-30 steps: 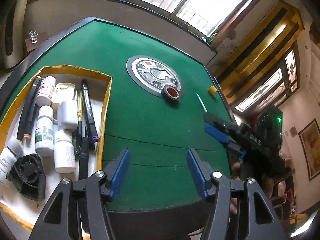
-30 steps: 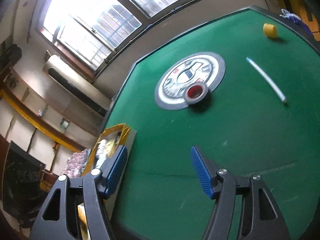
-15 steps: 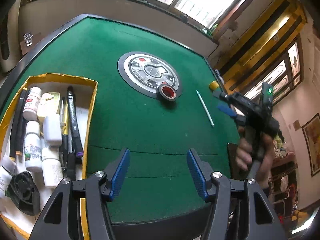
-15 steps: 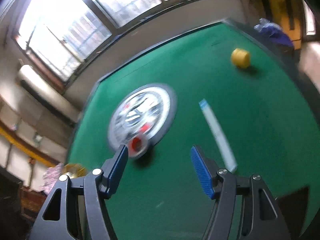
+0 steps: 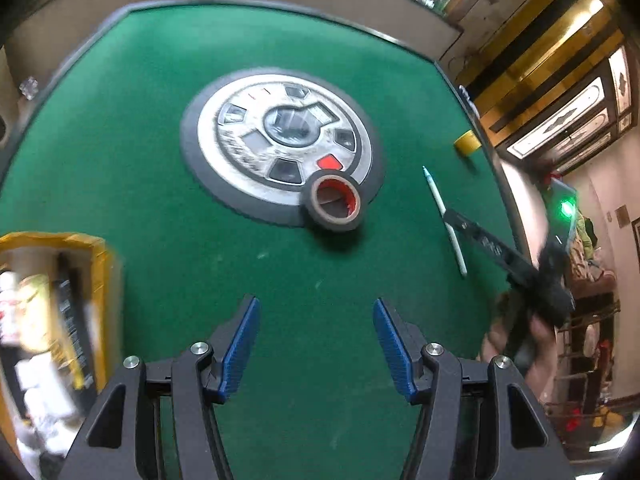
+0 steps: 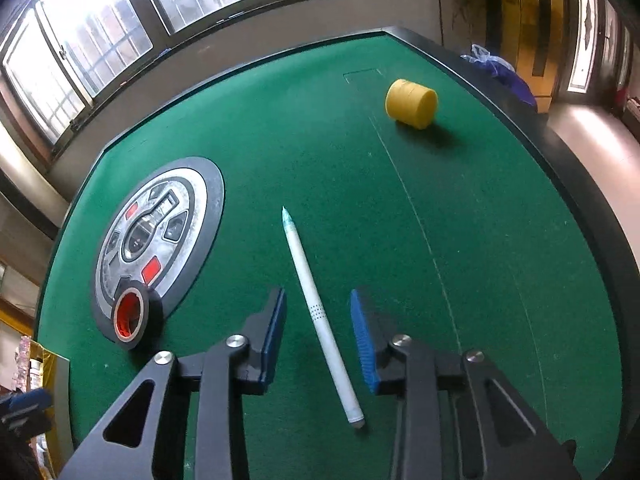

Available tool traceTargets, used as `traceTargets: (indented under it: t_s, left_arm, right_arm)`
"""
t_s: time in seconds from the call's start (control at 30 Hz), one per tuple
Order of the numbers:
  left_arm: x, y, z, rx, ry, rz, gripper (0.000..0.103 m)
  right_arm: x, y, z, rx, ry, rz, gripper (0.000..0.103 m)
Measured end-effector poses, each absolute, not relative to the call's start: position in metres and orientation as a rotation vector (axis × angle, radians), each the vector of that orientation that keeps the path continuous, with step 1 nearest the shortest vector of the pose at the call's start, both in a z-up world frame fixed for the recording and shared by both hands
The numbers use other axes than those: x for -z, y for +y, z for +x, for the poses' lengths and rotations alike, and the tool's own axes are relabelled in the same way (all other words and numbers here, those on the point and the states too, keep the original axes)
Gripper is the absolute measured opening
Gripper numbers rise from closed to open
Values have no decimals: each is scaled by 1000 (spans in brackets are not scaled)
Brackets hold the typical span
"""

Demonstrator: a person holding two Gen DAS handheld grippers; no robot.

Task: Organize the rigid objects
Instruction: 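Grasp the tape roll with left tool while right tool grasps the white pen, then carry the tape roll and white pen into the tray and open both tools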

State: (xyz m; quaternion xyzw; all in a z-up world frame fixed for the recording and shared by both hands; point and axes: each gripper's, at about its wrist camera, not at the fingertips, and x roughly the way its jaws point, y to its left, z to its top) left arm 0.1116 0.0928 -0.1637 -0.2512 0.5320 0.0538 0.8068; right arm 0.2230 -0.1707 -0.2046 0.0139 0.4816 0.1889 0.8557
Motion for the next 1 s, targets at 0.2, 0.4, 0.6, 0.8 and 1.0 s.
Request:
traceTargets:
  t_s: [0.2,0.4,0.6,0.8,1.0]
  left_arm:
    - [186,99,166,-193,1162,-549,62]
    - [211,108,195,-263,1207,-543,61]
    - [211,105,202,-285,1167,-519,62]
    - [213,100,206,-324,1196,-456,13]
    - [211,96,207,-302,1203,-402,13]
  right_arm:
    - [208,-167,224,-389,1015,-20,21]
    - [208,-167,224,-404,1019,-15,7]
    - [208,-169,225,-518,1062,82,7]
    - [203,-179,227,-570,1063,183,7]
    - [202,-188,230,-579,1059,255,7]
